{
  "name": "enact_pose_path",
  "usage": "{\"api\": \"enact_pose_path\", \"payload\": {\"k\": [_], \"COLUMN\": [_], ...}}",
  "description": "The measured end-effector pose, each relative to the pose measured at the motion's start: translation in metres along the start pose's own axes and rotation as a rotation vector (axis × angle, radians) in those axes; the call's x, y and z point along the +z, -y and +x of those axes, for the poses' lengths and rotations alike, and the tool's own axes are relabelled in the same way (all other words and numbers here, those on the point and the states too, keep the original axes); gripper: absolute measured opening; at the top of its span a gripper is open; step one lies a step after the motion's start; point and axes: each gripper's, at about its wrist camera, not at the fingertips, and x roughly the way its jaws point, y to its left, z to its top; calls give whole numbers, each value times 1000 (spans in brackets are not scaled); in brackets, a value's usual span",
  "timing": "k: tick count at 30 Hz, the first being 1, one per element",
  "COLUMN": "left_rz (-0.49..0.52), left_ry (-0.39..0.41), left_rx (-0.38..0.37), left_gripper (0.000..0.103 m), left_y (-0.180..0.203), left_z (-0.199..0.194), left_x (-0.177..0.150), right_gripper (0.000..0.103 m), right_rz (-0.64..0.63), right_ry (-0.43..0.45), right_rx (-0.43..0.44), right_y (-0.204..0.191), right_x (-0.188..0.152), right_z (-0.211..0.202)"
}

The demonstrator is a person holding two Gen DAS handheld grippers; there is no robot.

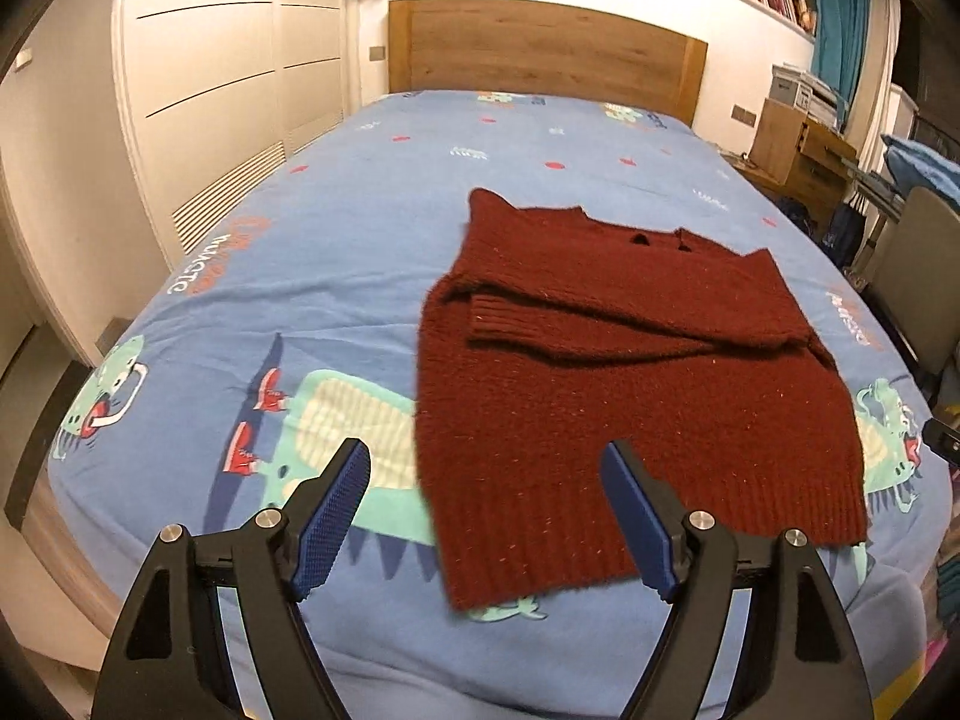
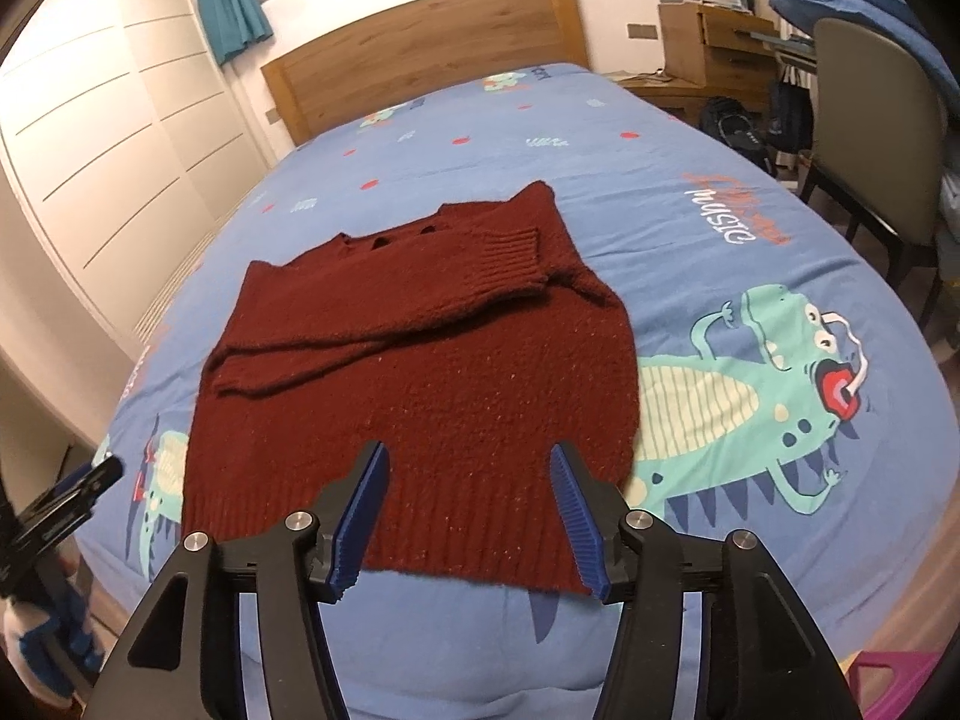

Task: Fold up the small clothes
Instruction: 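Move both tools toward the ribbed hem of the sweater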

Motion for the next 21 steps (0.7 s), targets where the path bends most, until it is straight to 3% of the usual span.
{"api": "enact_pose_path", "payload": {"k": [11,21], "left_rz": [11,20], "left_ry": [71,138], "left_rx": [47,118], "left_gripper": [75,75], "left_y": [-16,7], "left_z": [-44,-63], "left_x": [1,-3], "right_gripper": [63,65], "right_rz": [89,10], "right_ry": [59,45], "right_rx": [2,84], "right_y": [0,-1], "right_x": [4,-3], "right_z": [-14,-13]}}
